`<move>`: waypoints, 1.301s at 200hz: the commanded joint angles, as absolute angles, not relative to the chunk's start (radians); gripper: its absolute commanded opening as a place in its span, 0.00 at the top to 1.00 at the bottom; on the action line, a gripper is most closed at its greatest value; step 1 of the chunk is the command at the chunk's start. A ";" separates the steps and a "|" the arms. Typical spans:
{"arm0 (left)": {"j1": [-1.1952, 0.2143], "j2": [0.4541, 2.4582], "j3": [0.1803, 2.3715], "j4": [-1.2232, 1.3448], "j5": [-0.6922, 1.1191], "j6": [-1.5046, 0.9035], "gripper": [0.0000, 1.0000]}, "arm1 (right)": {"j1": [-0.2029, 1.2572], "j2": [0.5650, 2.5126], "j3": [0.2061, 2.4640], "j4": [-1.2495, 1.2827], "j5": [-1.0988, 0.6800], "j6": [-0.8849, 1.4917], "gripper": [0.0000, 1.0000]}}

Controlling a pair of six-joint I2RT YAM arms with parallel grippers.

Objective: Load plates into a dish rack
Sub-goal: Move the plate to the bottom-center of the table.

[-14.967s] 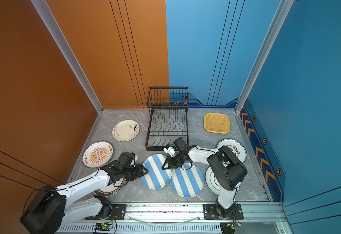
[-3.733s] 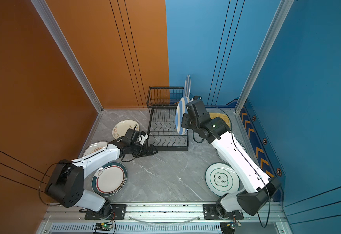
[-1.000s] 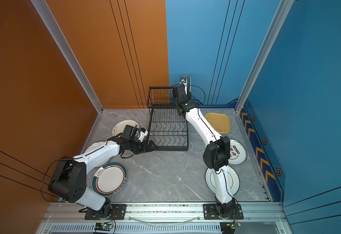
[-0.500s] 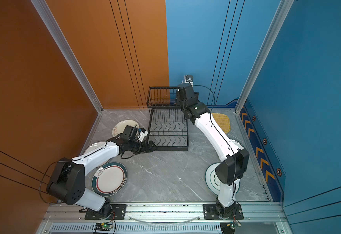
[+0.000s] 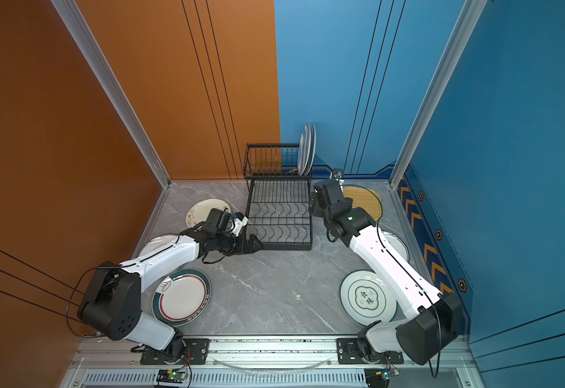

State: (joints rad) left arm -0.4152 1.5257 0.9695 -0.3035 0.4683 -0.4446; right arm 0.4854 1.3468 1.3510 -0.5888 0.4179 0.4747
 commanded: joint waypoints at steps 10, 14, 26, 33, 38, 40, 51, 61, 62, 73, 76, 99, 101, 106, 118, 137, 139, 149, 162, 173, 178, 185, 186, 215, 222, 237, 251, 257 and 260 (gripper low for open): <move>-0.429 1.544 0.975 -0.295 0.463 -0.436 0.02 | 0.383 1.195 1.183 -0.711 0.341 0.570 0.12; -0.431 1.546 0.974 -0.295 0.463 -0.437 0.02 | 0.361 1.179 1.158 -0.725 0.325 0.576 0.12; -0.435 1.552 0.977 -0.293 0.465 -0.441 0.02 | 0.292 1.132 1.087 -0.754 0.275 0.586 0.11; -0.438 1.555 0.979 -0.293 0.466 -0.443 0.02 | 0.254 1.110 1.049 -0.767 0.247 0.589 0.11; -0.439 1.558 0.981 -0.294 0.468 -0.443 0.02 | 0.224 1.094 1.020 -0.775 0.229 0.589 0.11; -0.441 1.559 0.982 -0.293 0.469 -0.443 0.02 | 0.207 1.091 1.009 -0.777 0.219 0.589 0.11; -0.445 1.566 0.987 -0.291 0.472 -0.443 0.02 | 0.145 1.063 0.953 -0.783 0.172 0.589 0.08; -0.447 1.571 0.991 -0.292 0.476 -0.442 0.02 | 0.089 1.044 0.906 -0.789 0.130 0.596 0.08; -0.448 1.571 0.992 -0.293 0.476 -0.443 0.02 | 0.081 1.043 0.902 -0.789 0.127 0.596 0.07; -0.449 1.578 0.995 -0.292 0.479 -0.443 0.02 | 0.019 1.029 0.852 -0.786 0.087 0.598 0.05; -0.451 1.579 0.997 -0.293 0.479 -0.443 0.02 | 0.001 1.027 0.840 -0.786 0.076 0.597 0.05; -0.458 1.594 1.006 -0.288 0.489 -0.445 0.02 | -0.151 1.029 0.761 -0.777 -0.012 0.572 0.00; -0.459 1.596 1.007 -0.287 0.491 -0.445 0.02 | -0.166 1.030 0.756 -0.776 -0.020 0.569 0.00; -0.461 1.597 1.010 -0.288 0.492 -0.446 0.02 | -0.198 1.037 0.745 -0.769 -0.045 0.559 0.00; -0.465 1.600 1.012 -0.283 0.494 -0.447 0.02 | -0.266 1.062 0.723 -0.762 -0.092 0.534 0.00; -0.471 1.601 1.012 -0.280 0.498 -0.452 0.02 | -0.356 1.119 0.715 -0.764 -0.131 0.500 0.00; -0.470 1.601 1.012 -0.280 0.498 -0.452 0.02 | -0.363 1.124 0.715 -0.763 -0.135 0.498 0.00; -0.472 1.598 1.012 -0.280 0.496 -0.454 0.02 | -0.395 1.145 0.713 -0.762 -0.137 0.483 0.00; -0.473 1.597 1.008 -0.276 0.496 -0.457 0.02 | -0.431 1.167 0.715 -0.754 -0.126 0.468 0.00; -0.473 1.594 1.006 -0.276 0.496 -0.458 0.02 | -0.461 1.190 0.712 -0.740 -0.120 0.456 0.00; -0.475 1.593 1.005 -0.274 0.495 -0.459 0.02 | -0.477 1.205 0.710 -0.737 -0.122 0.450 0.00; -0.475 1.593 1.004 -0.272 0.497 -0.458 0.02 | -0.503 1.232 0.708 -0.732 -0.133 0.444 0.00; -0.475 1.593 1.003 -0.272 0.497 -0.458 0.02 | -0.507 1.235 0.709 -0.732 -0.136 0.443 0.00; -0.477 1.586 0.994 -0.270 0.497 -0.460 0.02 | -0.594 1.284 0.695 -0.696 -0.180 0.427 0.00; -0.476 1.580 0.989 -0.267 0.496 -0.460 0.02 | -0.603 1.279 0.697 -0.693 -0.163 0.422 0.00; -0.477 1.570 0.974 -0.259 0.491 -0.464 0.02 | -0.632 1.281 0.691 -0.687 -0.157 0.419 0.00; -0.475 1.564 0.964 -0.253 0.492 -0.468 0.02 | -0.652 1.299 0.687 -0.681 -0.174 0.425 0.00; -0.475 1.562 0.961 -0.252 0.491 -0.467 0.02 | -0.656 1.307 0.682 -0.673 -0.186 0.429 0.00; -0.474 1.560 0.961 -0.252 0.491 -0.467 0.02 | -0.656 1.312 0.679 -0.671 -0.189 0.431 0.00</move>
